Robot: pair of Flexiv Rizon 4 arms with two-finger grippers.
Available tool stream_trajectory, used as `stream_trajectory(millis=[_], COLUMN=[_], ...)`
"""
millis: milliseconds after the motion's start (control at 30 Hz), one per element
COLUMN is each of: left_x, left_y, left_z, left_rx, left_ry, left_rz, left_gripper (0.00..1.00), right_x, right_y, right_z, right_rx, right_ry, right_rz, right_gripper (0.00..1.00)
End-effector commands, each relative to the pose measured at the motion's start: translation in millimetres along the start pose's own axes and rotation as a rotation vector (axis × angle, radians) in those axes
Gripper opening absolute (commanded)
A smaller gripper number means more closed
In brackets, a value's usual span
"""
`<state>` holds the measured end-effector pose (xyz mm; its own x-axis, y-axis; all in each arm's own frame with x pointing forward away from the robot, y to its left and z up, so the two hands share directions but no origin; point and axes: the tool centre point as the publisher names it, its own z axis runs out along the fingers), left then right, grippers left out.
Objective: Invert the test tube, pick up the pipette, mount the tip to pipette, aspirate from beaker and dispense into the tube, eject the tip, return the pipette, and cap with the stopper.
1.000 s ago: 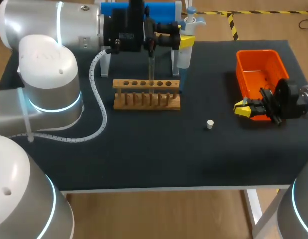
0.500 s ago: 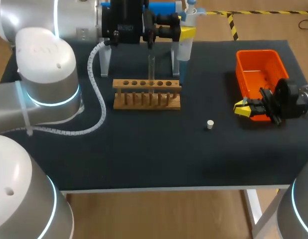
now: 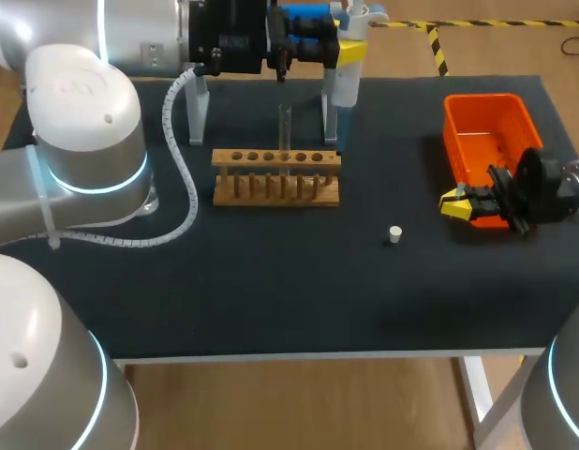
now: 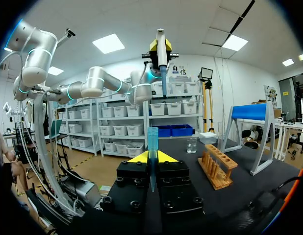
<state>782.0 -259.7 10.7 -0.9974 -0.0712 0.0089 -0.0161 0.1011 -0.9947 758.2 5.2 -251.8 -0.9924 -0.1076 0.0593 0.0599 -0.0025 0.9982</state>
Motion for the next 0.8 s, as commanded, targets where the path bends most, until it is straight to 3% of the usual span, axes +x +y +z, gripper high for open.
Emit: stream_trajectory(millis=[33, 800], left_x=[1.6, 2.4], left_y=[-1.1, -1.0], left_z=[-1.8, -3.0], left_rx=[0.011, 0.010], left_ry=[0.003, -0.003], left_rz=[-0.002, -0.009], left_gripper=[0.00, 0.00], right_x=[0.8, 0.8], right_y=[0.1, 0.1], right_z=[-0.9, -0.9], right_rx=[0.001, 0.001], right_ry=[0.000, 0.000], right_rz=[0.000, 0.000], right_gripper=[0.00, 0.00])
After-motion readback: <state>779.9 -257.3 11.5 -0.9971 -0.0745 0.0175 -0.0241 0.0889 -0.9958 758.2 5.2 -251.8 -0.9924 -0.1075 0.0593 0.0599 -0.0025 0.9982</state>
